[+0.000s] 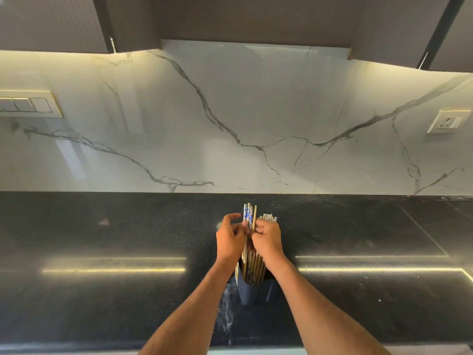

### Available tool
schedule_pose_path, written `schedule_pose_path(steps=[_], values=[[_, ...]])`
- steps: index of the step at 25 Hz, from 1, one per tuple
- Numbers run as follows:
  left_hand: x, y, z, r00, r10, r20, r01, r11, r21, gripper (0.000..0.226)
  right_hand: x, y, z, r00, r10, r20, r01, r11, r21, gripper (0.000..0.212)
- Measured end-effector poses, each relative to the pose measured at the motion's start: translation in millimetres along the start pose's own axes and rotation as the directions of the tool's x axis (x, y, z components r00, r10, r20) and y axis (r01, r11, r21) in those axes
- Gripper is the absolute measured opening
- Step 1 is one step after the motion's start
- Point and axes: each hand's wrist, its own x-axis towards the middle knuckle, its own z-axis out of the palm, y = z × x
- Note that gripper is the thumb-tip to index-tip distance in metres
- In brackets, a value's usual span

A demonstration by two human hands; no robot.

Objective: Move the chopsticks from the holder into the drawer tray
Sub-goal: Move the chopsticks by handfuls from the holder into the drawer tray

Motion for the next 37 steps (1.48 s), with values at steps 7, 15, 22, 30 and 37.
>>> schedule_pose_path(steps=[7,15,22,30,37], values=[[-17,31,-1,0.944,0.075,0.32,-0.044,0.994,-0.104,0.023,3,-48,-25,1.0,-0.008,-0.024,0.011,0.991,0.13,0.011],[-34,81,13,0.954,0.136,0.266,-0.143,0.99,0.01,0.029,-20,-91,-53,0.997,-0.049,-0.054,0.058,0.978,0.199,0.011],[-67,96,22,0.997,0.009,0.072,-0.017,0.994,0.111,0.036,-58,-99,-72,0.997,-0.071,0.01,0.068,0.983,0.168,0.014],[-91,100,6,0.907,-0.383,-0.174,0.358,0.92,-0.158,0.021,-91,-113,-107,0.911,-0.324,-0.256,0.392,0.873,0.291,0.014],[-108,139,-5,0.812,-0.519,0.267,0.583,0.695,-0.421,0.026,-133,-91,-111,0.598,-0.733,0.324,0.784,0.618,-0.048,0.024]])
